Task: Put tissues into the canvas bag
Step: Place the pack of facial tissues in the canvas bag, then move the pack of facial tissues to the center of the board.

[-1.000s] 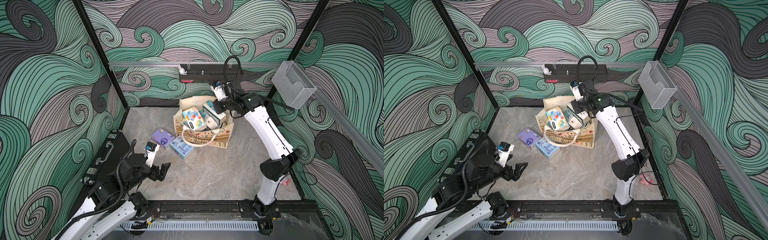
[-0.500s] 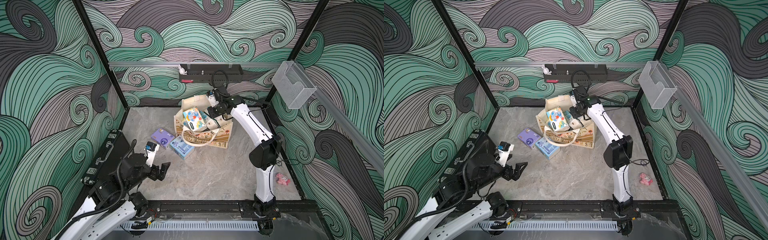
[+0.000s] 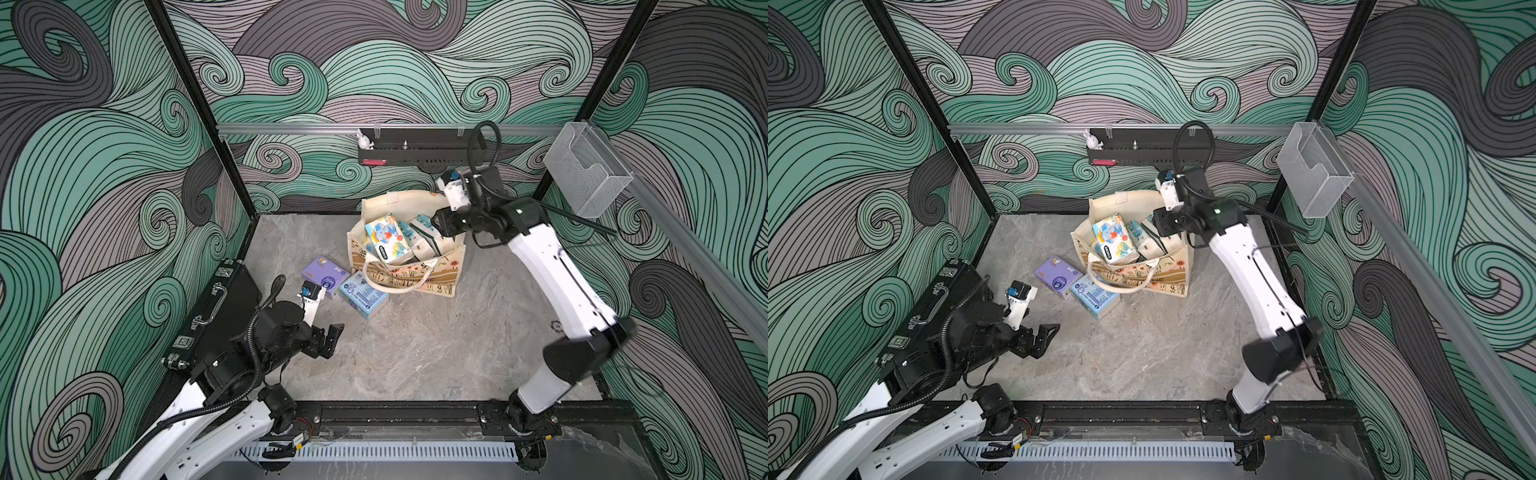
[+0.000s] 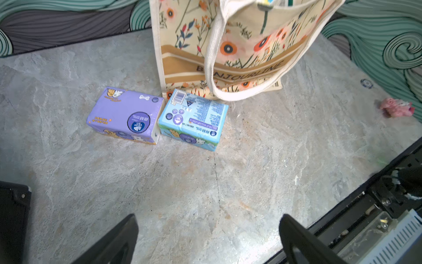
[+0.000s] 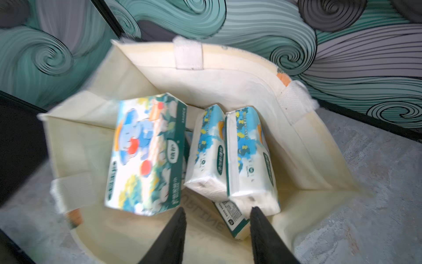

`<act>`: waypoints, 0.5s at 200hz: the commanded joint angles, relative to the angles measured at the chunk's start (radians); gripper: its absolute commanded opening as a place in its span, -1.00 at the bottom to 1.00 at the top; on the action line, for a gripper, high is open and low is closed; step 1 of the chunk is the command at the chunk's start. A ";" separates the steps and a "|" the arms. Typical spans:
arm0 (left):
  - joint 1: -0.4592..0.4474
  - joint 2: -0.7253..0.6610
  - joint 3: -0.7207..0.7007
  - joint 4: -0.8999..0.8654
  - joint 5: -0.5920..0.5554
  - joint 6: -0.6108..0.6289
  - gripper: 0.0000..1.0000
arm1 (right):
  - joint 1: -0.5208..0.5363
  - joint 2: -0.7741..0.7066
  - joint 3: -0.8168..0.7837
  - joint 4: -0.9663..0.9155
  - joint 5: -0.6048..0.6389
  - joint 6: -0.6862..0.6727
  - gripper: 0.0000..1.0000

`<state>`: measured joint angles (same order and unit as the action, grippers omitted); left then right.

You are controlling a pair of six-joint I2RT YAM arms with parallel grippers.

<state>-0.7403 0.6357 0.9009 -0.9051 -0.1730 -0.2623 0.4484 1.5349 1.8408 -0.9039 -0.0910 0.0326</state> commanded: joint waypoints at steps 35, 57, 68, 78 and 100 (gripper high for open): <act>0.197 0.284 0.067 0.027 0.123 -0.006 0.93 | -0.010 -0.563 -0.661 0.199 -0.078 0.150 0.10; 0.278 0.437 0.131 0.090 0.149 -0.012 0.92 | -0.010 -0.710 -0.853 0.225 -0.120 0.204 0.20; 0.313 0.516 0.169 0.133 0.148 -0.008 0.92 | -0.010 -0.769 -0.940 0.230 -0.133 0.220 0.24; 0.347 0.597 0.217 0.153 0.149 -0.009 0.92 | -0.010 -0.816 -1.005 0.233 -0.143 0.237 0.25; 0.424 0.774 0.341 0.155 0.150 -0.007 0.86 | -0.011 -0.893 -1.113 0.259 -0.195 0.277 0.27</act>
<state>-0.3889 1.2755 1.1183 -0.8028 -0.0406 -0.2634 0.4427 0.7136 0.7948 -0.7116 -0.2150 0.2401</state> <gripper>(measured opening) 0.947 0.630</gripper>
